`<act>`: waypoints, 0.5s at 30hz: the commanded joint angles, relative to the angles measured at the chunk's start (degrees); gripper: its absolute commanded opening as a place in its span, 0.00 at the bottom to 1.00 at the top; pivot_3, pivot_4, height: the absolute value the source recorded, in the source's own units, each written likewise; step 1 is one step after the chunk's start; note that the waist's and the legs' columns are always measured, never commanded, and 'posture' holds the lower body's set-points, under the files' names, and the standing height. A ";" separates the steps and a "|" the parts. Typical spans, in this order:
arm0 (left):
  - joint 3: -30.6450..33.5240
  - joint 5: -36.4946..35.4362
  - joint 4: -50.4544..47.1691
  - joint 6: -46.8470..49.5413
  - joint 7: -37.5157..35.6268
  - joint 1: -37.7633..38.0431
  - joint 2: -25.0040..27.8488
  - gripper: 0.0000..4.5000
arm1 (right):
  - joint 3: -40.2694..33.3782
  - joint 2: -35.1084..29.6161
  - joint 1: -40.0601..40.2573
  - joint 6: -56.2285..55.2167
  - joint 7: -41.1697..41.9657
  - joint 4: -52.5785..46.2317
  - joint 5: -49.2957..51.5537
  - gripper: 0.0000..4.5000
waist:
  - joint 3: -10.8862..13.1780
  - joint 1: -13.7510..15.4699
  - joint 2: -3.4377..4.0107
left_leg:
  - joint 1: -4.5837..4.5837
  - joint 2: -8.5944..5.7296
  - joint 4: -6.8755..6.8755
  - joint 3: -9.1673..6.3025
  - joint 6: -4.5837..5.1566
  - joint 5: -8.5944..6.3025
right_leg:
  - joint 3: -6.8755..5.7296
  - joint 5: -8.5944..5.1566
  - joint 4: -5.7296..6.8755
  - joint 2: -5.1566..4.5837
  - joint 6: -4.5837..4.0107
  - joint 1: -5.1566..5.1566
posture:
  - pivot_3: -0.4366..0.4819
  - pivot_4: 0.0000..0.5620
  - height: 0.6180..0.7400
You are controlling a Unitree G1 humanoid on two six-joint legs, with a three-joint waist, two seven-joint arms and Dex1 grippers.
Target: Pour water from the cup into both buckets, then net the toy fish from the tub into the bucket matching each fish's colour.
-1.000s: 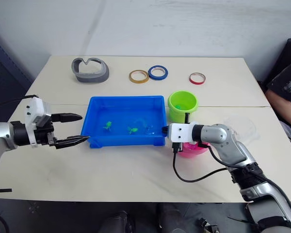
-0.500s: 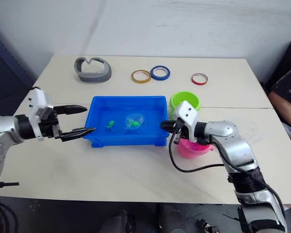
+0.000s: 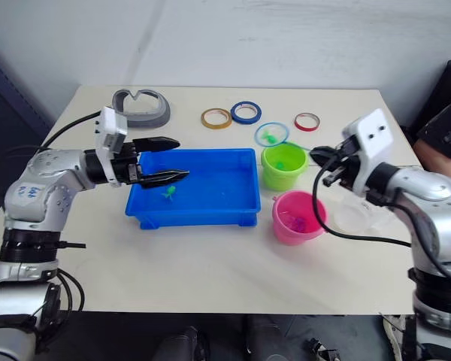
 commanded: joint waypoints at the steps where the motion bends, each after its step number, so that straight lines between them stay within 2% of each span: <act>1: -0.25 1.00 2.47 -2.75 -1.22 -3.11 -0.86 0.99 | 3.82 -4.47 2.60 -15.60 1.48 1.48 -9.34 0.00 | 0.00 0.06 0.00 | 0.00 -0.01 0.00 0.00 0.00 0.00 | 0.00 0.00 -0.01 0.00 0.00 0.01 | 0.48 0.27 1.00; 6: -0.50 1.58 3.88 -3.75 -1.88 -4.16 -1.84 0.99 | 12.64 -11.01 3.72 -41.62 -4.03 10.55 -29.21 0.00 | 0.00 0.00 0.00 | -0.01 -0.05 0.00 0.06 0.01 -0.01 | 0.09 0.00 -0.01 0.00 0.00 0.01 | 0.48 0.27 1.00; 8: -0.41 1.59 3.96 -3.85 -1.92 -4.16 -1.85 0.99 | 14.52 -12.76 3.38 -48.75 -5.87 13.42 -34.34 0.00 | 0.00 -0.03 0.00 | 0.00 -0.04 -0.01 0.06 0.01 -0.01 | 0.08 0.00 -0.01 0.00 0.00 -0.01 | 0.48 0.27 1.00; 12: 0.12 1.47 3.35 -3.80 -1.68 -3.14 -1.28 0.99 | 18.89 -19.08 0.73 -66.91 -14.80 18.53 -51.12 0.00 | 0.03 -0.12 0.06 | 0.01 -0.02 0.01 0.07 0.01 0.00 | 0.08 0.00 0.01 0.01 0.00 -0.01 | 0.48 0.27 1.00; 15: 0.42 1.22 2.50 -3.46 -1.40 -2.41 -1.04 0.99 | 19.64 -20.52 -0.70 -74.24 -18.66 21.94 -55.23 0.00 | 0.03 -0.13 0.06 | 0.01 -0.01 0.03 0.08 0.01 0.00 | 0.09 0.00 0.02 0.01 0.00 -0.02 | 0.48 0.27 1.00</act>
